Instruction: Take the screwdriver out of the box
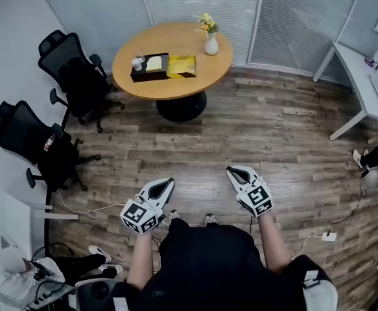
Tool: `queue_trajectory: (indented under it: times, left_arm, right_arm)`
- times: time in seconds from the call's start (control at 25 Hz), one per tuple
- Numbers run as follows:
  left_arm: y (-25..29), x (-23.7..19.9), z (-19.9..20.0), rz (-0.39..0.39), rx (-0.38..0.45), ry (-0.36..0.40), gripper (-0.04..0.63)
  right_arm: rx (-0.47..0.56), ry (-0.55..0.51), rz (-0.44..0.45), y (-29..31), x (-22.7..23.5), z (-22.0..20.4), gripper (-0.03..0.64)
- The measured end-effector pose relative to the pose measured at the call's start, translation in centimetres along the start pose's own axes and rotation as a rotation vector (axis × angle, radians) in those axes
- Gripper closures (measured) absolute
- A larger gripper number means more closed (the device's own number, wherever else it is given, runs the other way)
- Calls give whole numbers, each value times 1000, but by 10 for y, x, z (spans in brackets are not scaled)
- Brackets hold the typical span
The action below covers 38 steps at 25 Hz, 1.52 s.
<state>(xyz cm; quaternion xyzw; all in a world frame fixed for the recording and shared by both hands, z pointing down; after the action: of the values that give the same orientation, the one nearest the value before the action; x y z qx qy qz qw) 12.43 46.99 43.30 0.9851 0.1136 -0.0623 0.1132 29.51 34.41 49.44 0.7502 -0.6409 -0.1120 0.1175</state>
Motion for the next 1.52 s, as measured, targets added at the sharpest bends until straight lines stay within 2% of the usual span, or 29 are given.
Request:
queue_trajectory:
  times: [0.4, 0.68, 0.88, 1.04, 1.28, 1.52]
  left_arm:
    - [-2, 0, 8, 44, 1, 11, 589]
    - [-5, -5, -5, 58, -42, -1, 589]
    - [5, -29, -1, 41, -42, -17, 589]
    - [19, -59, 9, 16, -24, -19, 589]
    - [38, -104, 16, -19, -9, -51, 589]
    - [61, -144, 30, -80, 9, -49, 589]
  right_arm:
    - [61, 6, 13, 2, 3, 16, 607]
    - [34, 0, 75, 20, -11, 7, 607]
    - [20, 21, 87, 40, -12, 13, 607]
    - [-12, -10, 90, 68, -2, 25, 607]
    - [-12, 1, 46, 100, 16, 45, 607]
    - [-28, 5, 7, 136, 38, 56, 607]
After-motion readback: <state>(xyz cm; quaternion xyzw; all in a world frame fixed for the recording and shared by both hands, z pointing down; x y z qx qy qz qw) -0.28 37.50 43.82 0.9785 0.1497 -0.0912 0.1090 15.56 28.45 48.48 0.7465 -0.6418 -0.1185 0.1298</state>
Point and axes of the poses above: the fingertips, and each gripper's own axes: y forward along the fingers, x to its right, z out of its top, the point moved 2 cm from there along -y, backward along the fingers, and after that the axes turned 8 degrees about z, right-handed, at the moved point
